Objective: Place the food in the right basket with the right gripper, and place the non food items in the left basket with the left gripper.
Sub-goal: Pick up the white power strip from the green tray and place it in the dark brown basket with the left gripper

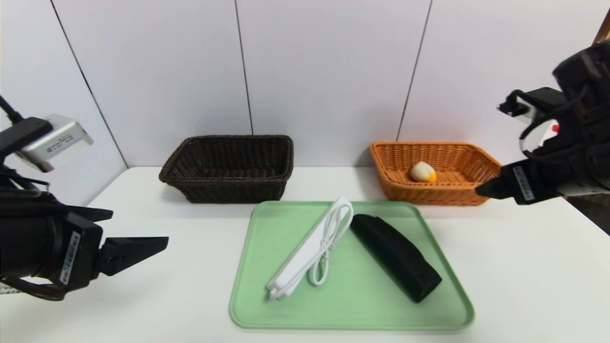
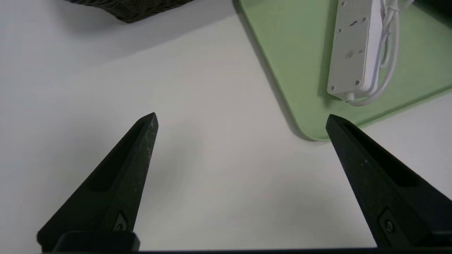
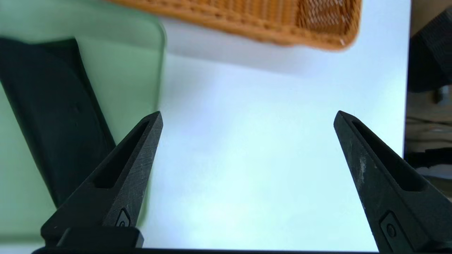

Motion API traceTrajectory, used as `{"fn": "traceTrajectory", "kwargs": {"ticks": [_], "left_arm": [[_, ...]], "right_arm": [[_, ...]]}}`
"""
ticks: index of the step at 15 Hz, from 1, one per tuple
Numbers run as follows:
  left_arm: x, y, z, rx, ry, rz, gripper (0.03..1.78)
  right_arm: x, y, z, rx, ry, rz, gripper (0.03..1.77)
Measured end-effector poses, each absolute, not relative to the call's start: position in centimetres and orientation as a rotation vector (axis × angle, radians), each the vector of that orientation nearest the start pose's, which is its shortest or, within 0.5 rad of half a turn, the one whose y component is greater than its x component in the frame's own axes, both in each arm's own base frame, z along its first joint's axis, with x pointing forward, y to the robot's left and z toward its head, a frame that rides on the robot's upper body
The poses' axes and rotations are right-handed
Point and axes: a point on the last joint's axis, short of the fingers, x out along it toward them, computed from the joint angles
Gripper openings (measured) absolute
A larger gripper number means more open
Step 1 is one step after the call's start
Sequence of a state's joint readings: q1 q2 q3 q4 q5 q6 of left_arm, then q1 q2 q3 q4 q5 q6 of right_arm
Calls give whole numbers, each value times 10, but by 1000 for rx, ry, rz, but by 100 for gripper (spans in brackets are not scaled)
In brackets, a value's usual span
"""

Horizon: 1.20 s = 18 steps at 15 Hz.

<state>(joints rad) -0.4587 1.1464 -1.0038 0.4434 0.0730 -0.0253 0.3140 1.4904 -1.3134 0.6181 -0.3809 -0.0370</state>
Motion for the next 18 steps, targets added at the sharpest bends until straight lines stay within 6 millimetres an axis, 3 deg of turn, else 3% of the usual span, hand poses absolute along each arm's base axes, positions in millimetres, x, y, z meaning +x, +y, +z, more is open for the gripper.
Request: {"fn": "traceTrajectory", "kwargs": {"ticks": [6,9,12,18], "left_arm": [[168,-129,284,218,590,-537,169],[182,-160,284,249,610,-597,169],[195,-190,283,284,654,-640,169],[222,-241,284,361,759,-662,169]], "right_arm": [[142,38,297,-288,690,-54,169],[115,27,306,-264,639,-79,169],[101,23,311,-264,596,-66,169],[92,24,314,-265,561,-29,169]]}}
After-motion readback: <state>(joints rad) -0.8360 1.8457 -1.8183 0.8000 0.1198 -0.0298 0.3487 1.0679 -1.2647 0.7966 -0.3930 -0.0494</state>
